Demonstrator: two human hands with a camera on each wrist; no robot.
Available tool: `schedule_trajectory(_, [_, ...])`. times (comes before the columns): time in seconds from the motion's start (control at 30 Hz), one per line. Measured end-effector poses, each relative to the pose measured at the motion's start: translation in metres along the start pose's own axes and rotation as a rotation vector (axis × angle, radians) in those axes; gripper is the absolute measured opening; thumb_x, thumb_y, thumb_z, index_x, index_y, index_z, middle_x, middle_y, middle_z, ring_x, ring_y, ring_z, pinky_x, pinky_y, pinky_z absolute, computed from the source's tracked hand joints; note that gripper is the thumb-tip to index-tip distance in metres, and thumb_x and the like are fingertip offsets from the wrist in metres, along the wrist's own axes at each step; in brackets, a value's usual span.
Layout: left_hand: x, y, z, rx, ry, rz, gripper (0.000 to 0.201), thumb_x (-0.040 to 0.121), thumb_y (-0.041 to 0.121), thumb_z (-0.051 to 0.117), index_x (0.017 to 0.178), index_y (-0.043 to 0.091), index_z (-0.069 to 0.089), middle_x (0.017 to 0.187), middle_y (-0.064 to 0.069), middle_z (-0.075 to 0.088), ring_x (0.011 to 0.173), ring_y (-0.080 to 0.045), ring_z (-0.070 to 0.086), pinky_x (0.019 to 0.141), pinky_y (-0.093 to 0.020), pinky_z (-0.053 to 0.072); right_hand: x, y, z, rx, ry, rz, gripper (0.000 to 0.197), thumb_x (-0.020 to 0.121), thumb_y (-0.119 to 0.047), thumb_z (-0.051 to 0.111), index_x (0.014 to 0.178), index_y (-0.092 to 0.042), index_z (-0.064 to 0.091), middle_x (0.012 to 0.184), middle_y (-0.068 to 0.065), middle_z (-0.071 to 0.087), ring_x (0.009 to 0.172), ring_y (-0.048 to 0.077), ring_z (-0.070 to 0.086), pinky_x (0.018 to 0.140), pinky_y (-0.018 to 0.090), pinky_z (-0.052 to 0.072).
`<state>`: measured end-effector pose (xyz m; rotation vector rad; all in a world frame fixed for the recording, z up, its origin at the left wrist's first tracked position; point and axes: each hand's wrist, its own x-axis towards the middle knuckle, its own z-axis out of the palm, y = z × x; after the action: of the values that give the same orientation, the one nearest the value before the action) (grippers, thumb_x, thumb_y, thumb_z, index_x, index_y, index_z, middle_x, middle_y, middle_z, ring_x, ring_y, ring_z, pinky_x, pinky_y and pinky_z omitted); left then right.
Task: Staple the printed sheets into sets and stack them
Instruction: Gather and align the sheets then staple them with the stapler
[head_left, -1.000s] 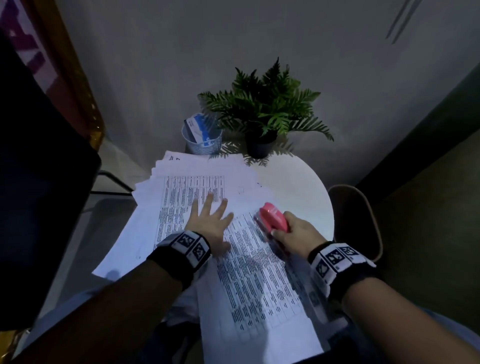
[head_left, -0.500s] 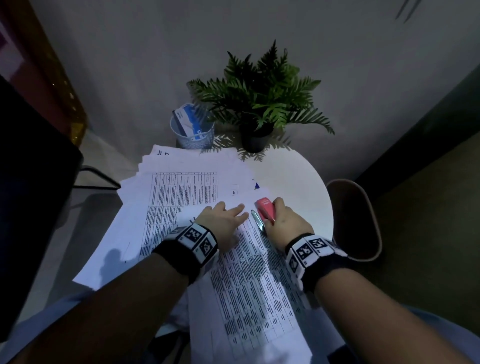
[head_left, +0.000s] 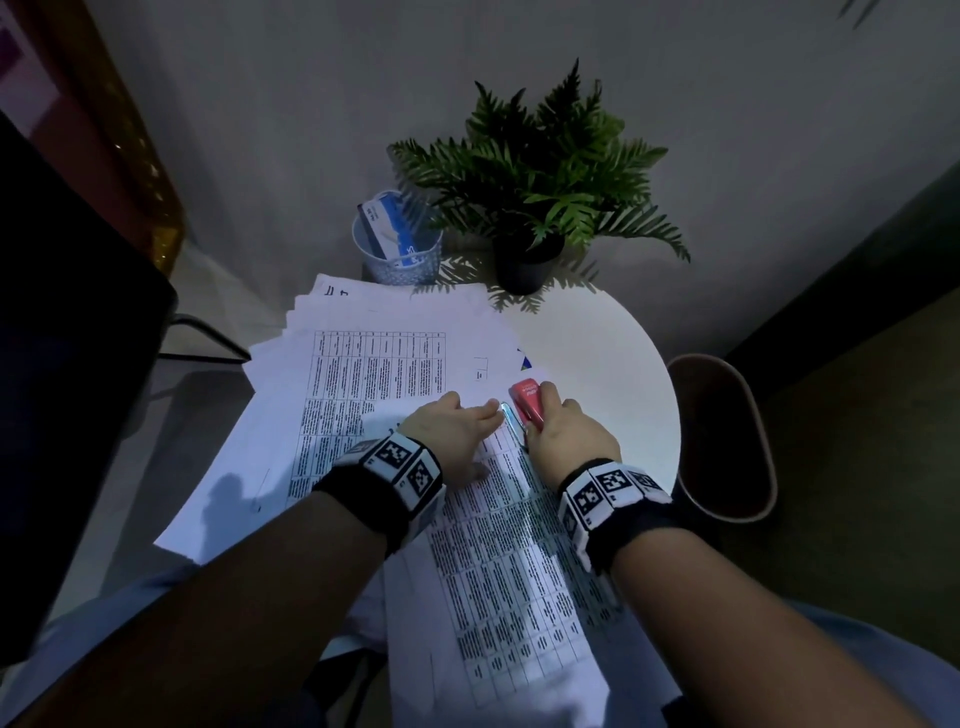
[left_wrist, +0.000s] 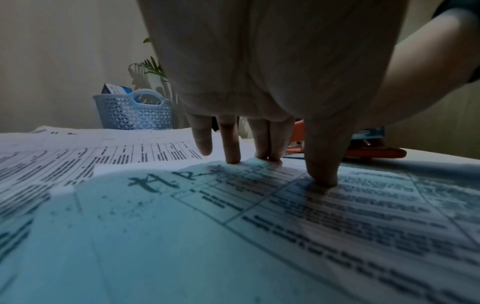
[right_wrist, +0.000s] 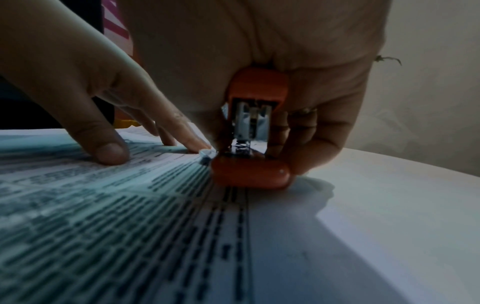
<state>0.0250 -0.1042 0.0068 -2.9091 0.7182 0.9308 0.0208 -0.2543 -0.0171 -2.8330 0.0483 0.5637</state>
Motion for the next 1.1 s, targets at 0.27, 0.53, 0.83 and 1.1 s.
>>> schedule_trajectory(0.27, [-0.002, 0.003, 0.003, 0.0, 0.001, -0.018, 0.073, 0.094, 0.045, 0.049, 0.151, 0.027, 0.008, 0.158, 0.015, 0.006, 0.121, -0.021, 0.035, 0.099, -0.03, 0.035, 0.005, 0.001, -0.003, 0.048, -0.001, -0.019, 0.038, 0.098, -0.035, 0.038, 0.129, -0.014, 0.031, 0.104, 0.015, 0.06, 0.09, 0.032, 0.06, 0.065, 0.031, 0.037])
schedule_trajectory(0.53, [0.0, 0.005, 0.002, 0.045, 0.004, -0.041, 0.074, 0.092, 0.044, 0.052, 0.151, 0.027, 0.01, 0.158, 0.012, 0.009, 0.125, -0.023, 0.035, 0.106, -0.036, 0.032, 0.004, 0.003, -0.008, 0.111, -0.012, -0.038, 0.034, 0.096, -0.032, 0.041, 0.123, -0.013, 0.035, 0.093, 0.014, 0.064, 0.08, 0.032, 0.058, 0.063, 0.032, 0.038])
schedule_trajectory(0.83, [0.001, 0.003, 0.004, 0.067, -0.005, -0.054, 0.076, 0.091, 0.047, 0.052, 0.151, 0.029, 0.008, 0.158, 0.014, 0.007, 0.131, -0.022, 0.03, 0.111, -0.041, 0.027, 0.005, 0.003, -0.014, 0.124, -0.035, -0.041, 0.035, 0.096, -0.032, 0.043, 0.124, -0.012, 0.036, 0.094, 0.015, 0.064, 0.081, 0.032, 0.059, 0.067, 0.033, 0.042])
schedule_trajectory(1.1, [0.003, 0.003, 0.005, 0.08, -0.017, -0.057, 0.076, 0.092, 0.049, 0.05, 0.151, 0.029, 0.007, 0.158, 0.014, 0.005, 0.135, -0.023, 0.027, 0.112, -0.045, 0.024, 0.005, 0.004, -0.016, 0.133, -0.054, -0.034, 0.036, 0.096, -0.032, 0.043, 0.125, -0.012, 0.035, 0.097, 0.016, 0.064, 0.082, 0.032, 0.059, 0.066, 0.031, 0.041])
